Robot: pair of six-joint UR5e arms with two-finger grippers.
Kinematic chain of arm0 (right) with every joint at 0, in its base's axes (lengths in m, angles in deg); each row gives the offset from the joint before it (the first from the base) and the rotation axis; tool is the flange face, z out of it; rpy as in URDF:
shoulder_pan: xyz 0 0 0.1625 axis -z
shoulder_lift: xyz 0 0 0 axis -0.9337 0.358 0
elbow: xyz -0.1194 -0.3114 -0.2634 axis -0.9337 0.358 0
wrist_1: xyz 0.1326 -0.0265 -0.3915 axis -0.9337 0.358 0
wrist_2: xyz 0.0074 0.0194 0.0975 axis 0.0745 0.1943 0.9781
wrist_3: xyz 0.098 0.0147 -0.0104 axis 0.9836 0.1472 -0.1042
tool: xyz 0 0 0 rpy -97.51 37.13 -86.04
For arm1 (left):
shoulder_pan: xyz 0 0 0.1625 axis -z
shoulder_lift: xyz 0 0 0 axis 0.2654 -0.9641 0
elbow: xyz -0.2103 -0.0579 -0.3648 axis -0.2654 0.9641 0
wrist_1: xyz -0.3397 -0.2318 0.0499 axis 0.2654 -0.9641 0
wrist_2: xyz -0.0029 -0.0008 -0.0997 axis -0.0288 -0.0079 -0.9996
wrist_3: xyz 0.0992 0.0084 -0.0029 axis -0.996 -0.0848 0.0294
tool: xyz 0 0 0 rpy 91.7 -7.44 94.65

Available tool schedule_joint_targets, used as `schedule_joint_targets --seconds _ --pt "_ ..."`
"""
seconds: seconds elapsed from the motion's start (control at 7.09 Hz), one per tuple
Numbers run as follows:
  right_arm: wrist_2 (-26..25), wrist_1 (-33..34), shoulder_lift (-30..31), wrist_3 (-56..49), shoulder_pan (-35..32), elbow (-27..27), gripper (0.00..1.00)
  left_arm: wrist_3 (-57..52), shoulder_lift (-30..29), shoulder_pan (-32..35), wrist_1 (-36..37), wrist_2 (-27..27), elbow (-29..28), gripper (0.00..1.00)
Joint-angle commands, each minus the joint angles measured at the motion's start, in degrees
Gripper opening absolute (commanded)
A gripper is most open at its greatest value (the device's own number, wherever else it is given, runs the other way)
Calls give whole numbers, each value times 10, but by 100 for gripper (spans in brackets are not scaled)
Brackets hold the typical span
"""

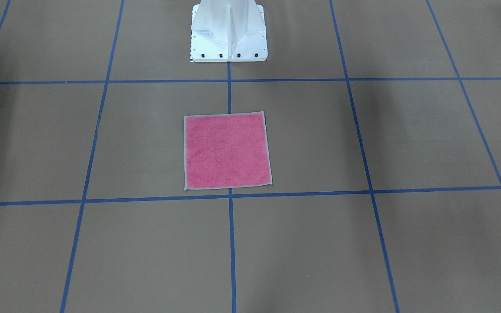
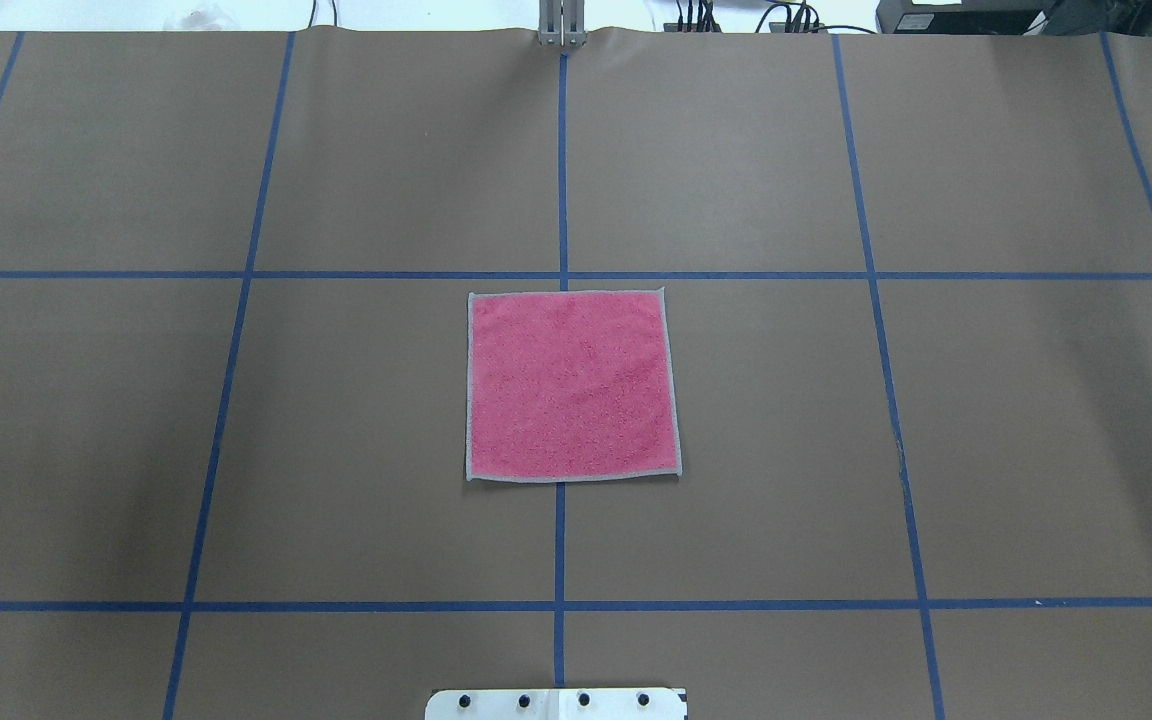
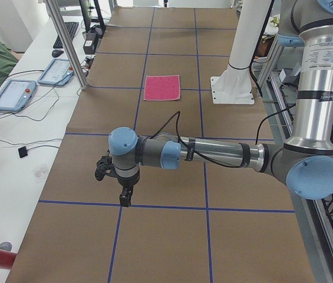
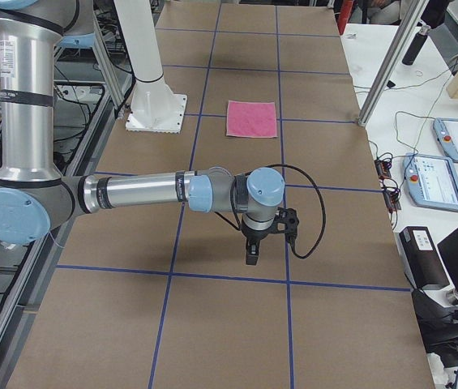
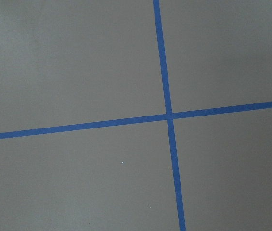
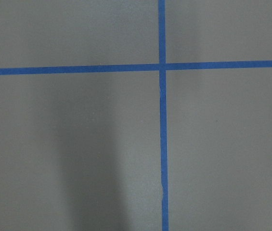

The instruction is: Fold towel twice with both arms

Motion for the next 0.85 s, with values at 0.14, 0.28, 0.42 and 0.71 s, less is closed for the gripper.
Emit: schedule_joint_targets --seconds 0.14,0.28,0.42,0.71 --pt "1 -1 -3 1 0 -6 100 0 3 0 0 -1 4 100" --pt "0 -1 -4 0 0 -7 100 0 5 1 0 -1 3 100" --pt "0 -1 -9 0 0 -7 100 0 6 1 0 -1 4 100" --pt "-2 0 -31 5 0 -5 100 2 -9 0 1 1 -2 100"
